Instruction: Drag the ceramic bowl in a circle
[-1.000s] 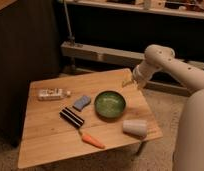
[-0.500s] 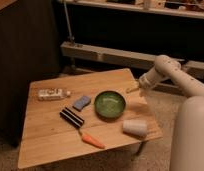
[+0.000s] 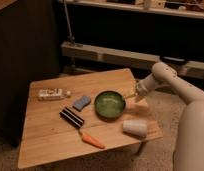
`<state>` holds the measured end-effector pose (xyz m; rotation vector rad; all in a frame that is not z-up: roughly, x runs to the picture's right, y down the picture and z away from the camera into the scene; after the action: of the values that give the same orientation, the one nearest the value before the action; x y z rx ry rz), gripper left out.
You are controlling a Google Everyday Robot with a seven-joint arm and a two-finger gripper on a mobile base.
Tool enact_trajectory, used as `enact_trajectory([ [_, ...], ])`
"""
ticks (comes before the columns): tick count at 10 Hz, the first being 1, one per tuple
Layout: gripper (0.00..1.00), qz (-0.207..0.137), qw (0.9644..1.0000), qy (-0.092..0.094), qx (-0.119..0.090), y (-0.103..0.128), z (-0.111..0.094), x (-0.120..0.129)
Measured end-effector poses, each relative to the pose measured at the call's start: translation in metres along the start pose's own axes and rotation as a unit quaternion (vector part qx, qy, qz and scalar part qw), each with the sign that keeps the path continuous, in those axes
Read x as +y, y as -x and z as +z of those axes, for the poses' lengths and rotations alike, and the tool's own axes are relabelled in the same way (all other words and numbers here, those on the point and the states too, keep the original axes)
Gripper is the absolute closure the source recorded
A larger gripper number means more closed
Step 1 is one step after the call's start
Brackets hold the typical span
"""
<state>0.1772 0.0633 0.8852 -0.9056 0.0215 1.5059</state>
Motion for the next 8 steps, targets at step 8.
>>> enact_trajectory([
  [8, 0.45, -0.003, 0.9992, -0.039, -0.013, 0.014, 0.042, 0.002],
])
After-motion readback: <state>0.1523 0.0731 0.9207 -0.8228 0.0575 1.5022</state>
